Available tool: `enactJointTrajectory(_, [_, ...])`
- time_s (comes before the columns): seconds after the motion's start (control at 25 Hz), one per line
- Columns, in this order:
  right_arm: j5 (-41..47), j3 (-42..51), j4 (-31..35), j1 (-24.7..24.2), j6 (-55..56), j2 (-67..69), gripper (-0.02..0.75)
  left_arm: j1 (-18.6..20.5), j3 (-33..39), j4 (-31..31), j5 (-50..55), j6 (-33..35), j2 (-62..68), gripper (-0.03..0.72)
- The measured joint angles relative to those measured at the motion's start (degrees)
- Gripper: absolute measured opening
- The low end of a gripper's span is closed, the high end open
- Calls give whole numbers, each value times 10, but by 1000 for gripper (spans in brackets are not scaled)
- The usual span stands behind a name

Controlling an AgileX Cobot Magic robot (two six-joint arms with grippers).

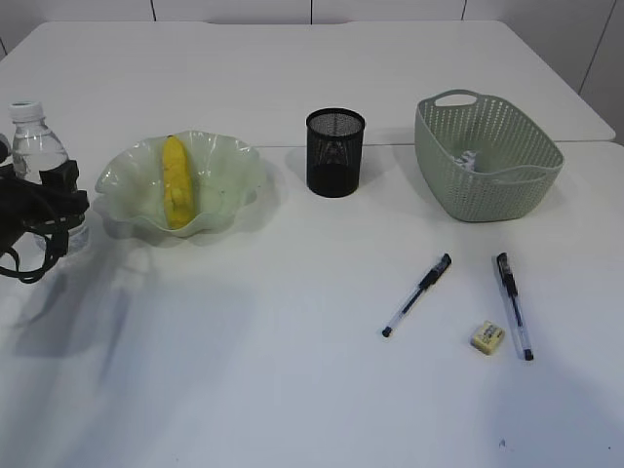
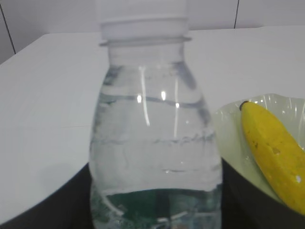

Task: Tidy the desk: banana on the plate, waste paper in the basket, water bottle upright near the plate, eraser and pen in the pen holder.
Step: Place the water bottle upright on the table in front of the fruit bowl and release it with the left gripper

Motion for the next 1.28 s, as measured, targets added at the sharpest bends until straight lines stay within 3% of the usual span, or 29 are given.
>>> enactJointTrajectory(1.28, [-3,0,-13,0,0,0,260,0,0,-23,0,-1,0,417])
